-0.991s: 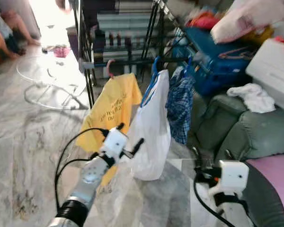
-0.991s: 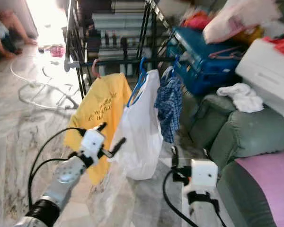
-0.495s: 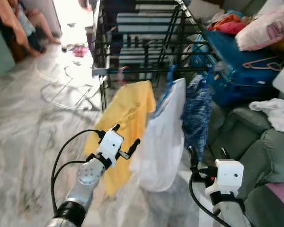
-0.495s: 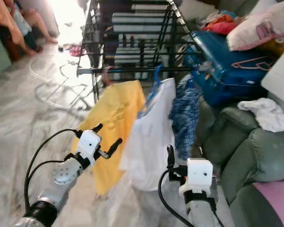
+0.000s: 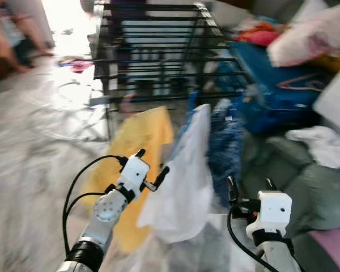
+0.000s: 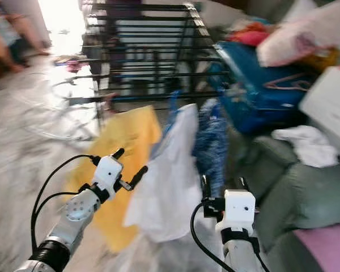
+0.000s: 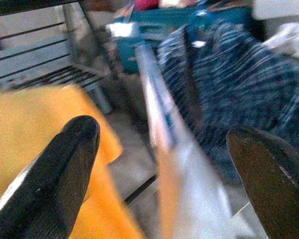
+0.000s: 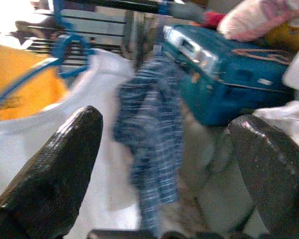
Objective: Hang hanger
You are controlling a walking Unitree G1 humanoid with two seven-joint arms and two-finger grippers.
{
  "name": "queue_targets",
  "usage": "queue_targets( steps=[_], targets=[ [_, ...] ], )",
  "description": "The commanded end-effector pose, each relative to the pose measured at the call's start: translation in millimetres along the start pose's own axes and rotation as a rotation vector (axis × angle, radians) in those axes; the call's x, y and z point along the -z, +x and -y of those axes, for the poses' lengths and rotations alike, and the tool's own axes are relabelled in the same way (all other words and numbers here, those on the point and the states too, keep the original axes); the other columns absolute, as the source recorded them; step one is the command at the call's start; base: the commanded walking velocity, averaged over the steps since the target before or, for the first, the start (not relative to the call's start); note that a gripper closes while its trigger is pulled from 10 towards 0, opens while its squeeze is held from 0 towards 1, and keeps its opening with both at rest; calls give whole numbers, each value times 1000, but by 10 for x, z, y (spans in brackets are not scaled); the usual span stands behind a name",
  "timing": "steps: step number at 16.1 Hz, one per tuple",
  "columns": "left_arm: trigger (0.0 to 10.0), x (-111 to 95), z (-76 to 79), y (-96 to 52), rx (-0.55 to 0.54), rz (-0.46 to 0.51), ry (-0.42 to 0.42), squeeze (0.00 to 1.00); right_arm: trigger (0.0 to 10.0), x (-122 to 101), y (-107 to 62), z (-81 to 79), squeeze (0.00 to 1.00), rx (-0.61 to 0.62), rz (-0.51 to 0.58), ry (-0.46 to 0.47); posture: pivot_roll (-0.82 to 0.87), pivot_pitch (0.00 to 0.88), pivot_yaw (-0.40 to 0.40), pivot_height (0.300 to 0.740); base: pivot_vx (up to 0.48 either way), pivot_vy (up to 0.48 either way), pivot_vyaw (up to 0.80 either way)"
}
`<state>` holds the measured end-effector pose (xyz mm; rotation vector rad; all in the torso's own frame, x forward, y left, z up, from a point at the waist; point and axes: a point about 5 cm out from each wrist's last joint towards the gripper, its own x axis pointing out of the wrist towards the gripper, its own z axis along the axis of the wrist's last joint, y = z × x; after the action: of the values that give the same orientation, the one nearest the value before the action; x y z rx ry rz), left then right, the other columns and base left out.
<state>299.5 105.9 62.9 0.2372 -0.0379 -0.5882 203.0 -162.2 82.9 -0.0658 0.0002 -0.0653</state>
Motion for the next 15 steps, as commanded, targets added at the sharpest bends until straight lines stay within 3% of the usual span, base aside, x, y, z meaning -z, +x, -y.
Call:
queue_targets(
  steps=[1,4,6,8,13,15],
  targets=[
    [10000,-22,49,34,21,8,7,0,10000,28,7,57,0,15,-19,-15,12,26,-48,740,386,0,0],
    [10000,-14,44,22,21,5,11,0,10000,38,15,60,0,37,-26,-9,15,27,-48,740,325,0,0],
    [10000,-11,36,11,5,5,20,0,10000,59,16,48,0,36,-39,2,17,27,-52,740,0,0,0],
    [10000,-9,34,9,-3,6,24,0,10000,65,14,44,0,29,-42,3,17,28,-53,740,0,0,-800],
    [10000,-1,54,-20,13,6,31,0,10000,59,18,9,0,22,-59,30,18,51,-47,740,0,0,0],
    [10000,-9,41,-24,19,8,39,0,10000,5,131,51,0,54,-89,160,16,64,-41,740,0,0,0]
  ],
)
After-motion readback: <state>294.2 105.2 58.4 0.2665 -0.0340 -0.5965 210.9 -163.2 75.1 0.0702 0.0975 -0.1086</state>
